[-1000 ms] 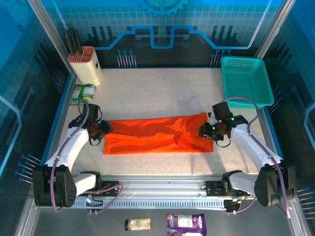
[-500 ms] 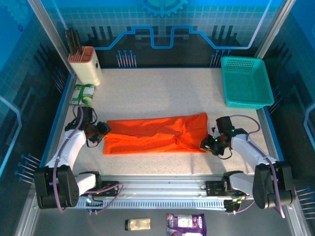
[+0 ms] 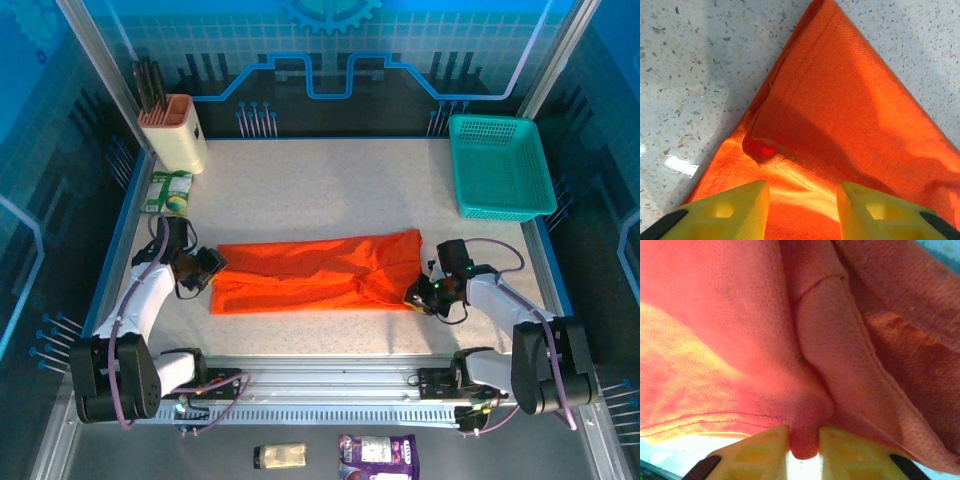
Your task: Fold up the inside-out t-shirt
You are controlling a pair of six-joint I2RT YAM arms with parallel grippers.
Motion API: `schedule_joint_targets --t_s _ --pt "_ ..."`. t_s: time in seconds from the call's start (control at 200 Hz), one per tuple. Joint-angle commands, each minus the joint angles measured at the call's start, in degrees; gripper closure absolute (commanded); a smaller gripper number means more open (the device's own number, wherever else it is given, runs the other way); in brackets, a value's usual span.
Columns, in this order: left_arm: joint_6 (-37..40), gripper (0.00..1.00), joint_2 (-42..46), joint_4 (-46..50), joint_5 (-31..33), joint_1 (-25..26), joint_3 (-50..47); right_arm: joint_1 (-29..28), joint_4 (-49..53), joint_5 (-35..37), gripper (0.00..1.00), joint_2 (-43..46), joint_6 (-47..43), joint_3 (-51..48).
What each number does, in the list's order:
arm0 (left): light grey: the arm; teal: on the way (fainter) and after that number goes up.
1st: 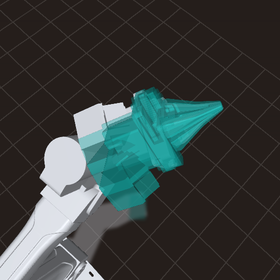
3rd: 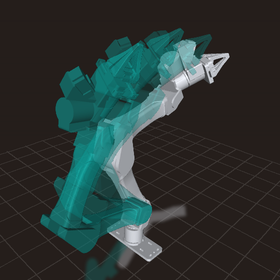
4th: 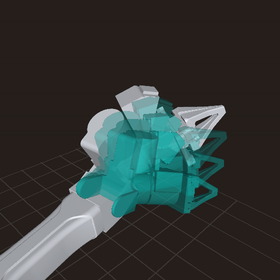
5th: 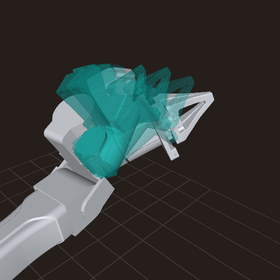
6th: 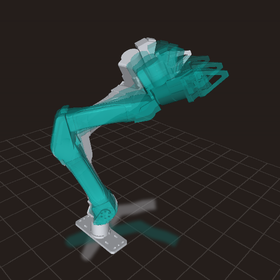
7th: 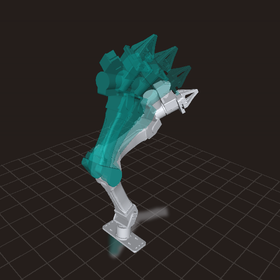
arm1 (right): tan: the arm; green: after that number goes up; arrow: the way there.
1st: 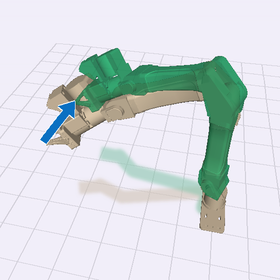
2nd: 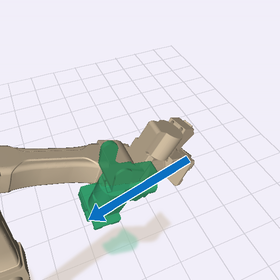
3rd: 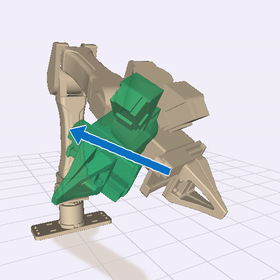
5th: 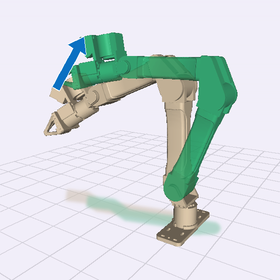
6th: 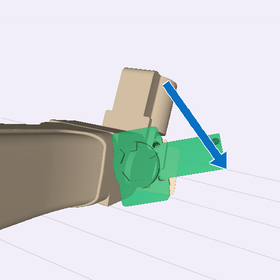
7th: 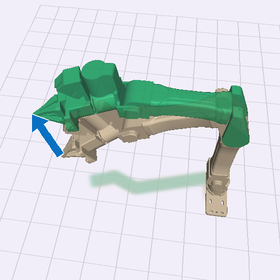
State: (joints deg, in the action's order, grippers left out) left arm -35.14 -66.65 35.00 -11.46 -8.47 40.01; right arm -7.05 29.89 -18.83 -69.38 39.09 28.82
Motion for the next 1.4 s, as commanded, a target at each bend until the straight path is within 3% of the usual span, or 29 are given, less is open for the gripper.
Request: schedule_joint_targets --t_s 0.0,0.28,0.831,0.981,1.241,1.396 --pt "-0.9 0.59 -0.3 -0.5 -1.2 -0.6 -0.7 0.4 0.3 -1.0 0.82 1.5 0.9 -0.2" --pt "-1.2 0.59 -1.9 -2.2 -2.9 -0.6 -0.8 0.5 1.1 -0.6 0.99 2.7 0.6 -0.2" --pt "-3.5 0.62 -2.9 -2.0 4.2 -0.6 -2.3 0.6 4.2 0.4 1.00 5.9 0.3 1.0" --pt "-3.9 0.73 -3.7 -3.7 3.1 -0.6 -2.7 0.8 4.8 0.5 1.00 6.6 0.2 1.5" --pt "-3.7 1.00 -3.6 -5.3 0.8 -0.6 -1.3 0.8 6.3 0.8 1.00 8.2 0.2 4.9" --pt "-2.9 1.00 -4.7 -6.0 -0.4 -0.6 3.2 1.5 6.2 2.1 1.00 6.6 -1.3 12.2"
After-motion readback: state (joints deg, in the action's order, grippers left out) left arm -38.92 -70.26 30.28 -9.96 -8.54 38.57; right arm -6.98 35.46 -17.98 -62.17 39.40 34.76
